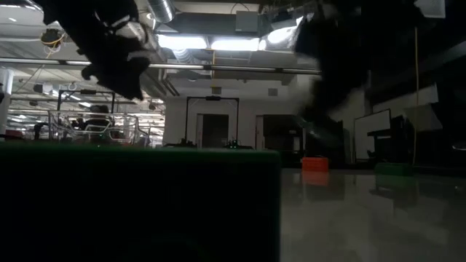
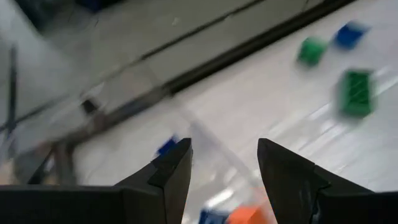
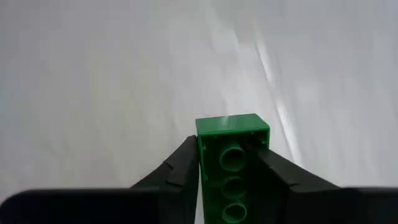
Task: Sort blocks by size
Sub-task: Put the 8 stud green game piece into the bottom transparent bin
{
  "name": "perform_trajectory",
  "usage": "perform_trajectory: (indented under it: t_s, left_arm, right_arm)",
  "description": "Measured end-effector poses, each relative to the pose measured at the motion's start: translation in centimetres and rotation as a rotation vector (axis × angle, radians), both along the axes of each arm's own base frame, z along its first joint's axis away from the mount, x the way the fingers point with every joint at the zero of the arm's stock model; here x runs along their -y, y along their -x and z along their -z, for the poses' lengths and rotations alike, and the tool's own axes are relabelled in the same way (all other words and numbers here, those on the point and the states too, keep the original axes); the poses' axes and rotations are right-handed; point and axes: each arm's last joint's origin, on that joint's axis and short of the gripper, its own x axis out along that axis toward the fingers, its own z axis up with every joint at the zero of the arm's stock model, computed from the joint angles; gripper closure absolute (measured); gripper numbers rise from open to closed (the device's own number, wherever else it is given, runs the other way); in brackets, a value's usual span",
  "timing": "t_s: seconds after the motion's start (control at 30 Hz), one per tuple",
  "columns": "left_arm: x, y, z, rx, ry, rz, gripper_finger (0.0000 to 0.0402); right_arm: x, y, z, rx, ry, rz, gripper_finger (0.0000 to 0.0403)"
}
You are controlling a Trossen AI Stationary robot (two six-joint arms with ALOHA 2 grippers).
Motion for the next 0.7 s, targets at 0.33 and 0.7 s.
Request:
perform_trajectory:
  t_s: [0.33, 0.7]
  left_arm:
    - [3.5, -1.2, -2.3, 0.222, -0.009, 0.313, 0.0231]
    - [8.5, -3.3, -4.4, 0.45, -0.001, 0.797, 0.0231]
  right_arm:
    - [1.2, -4.1, -6.3, 0.619, 0.206, -0.168, 0.0304]
    - [2.2, -5.2, -11.0, 0.913, 0.263, -0.34, 0.0298]
